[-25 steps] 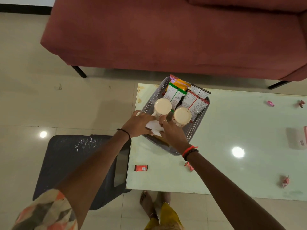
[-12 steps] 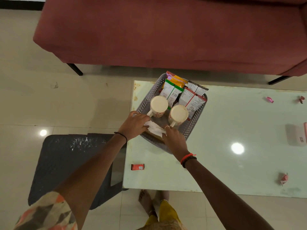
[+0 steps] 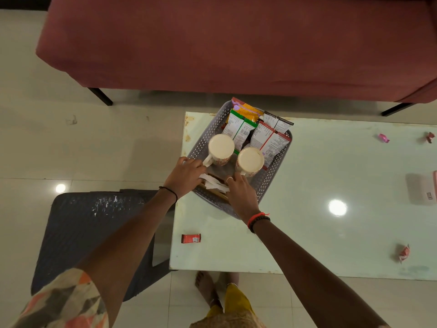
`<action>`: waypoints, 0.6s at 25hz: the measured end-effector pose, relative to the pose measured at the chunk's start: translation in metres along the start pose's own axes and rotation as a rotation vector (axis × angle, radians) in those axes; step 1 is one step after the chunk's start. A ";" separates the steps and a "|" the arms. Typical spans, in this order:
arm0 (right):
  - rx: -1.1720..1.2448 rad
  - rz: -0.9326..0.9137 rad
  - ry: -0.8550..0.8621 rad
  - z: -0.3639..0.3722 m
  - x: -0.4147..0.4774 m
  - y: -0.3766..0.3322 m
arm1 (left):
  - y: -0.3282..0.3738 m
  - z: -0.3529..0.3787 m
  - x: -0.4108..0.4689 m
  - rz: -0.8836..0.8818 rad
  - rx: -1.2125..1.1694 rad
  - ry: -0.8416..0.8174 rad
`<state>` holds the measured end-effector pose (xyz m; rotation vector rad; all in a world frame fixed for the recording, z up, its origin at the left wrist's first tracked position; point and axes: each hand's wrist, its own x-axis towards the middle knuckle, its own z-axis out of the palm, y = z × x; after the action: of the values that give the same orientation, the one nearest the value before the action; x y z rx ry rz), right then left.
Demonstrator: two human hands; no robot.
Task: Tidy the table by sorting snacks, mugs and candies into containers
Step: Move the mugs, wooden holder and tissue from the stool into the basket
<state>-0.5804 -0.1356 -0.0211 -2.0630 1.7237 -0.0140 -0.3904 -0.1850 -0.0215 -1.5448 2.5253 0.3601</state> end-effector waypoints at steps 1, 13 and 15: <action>0.010 0.004 0.000 0.001 0.000 0.001 | 0.001 0.002 0.000 -0.005 -0.002 0.001; 0.042 0.035 -0.035 -0.007 -0.004 0.016 | 0.011 0.002 -0.004 -0.094 -0.116 -0.086; 0.007 -0.009 -0.055 -0.017 -0.004 0.016 | 0.015 -0.003 -0.014 -0.212 -0.211 -0.003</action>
<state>-0.6016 -0.1394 -0.0100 -2.0471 1.6796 0.0338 -0.3980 -0.1675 -0.0132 -1.8643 2.3537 0.6142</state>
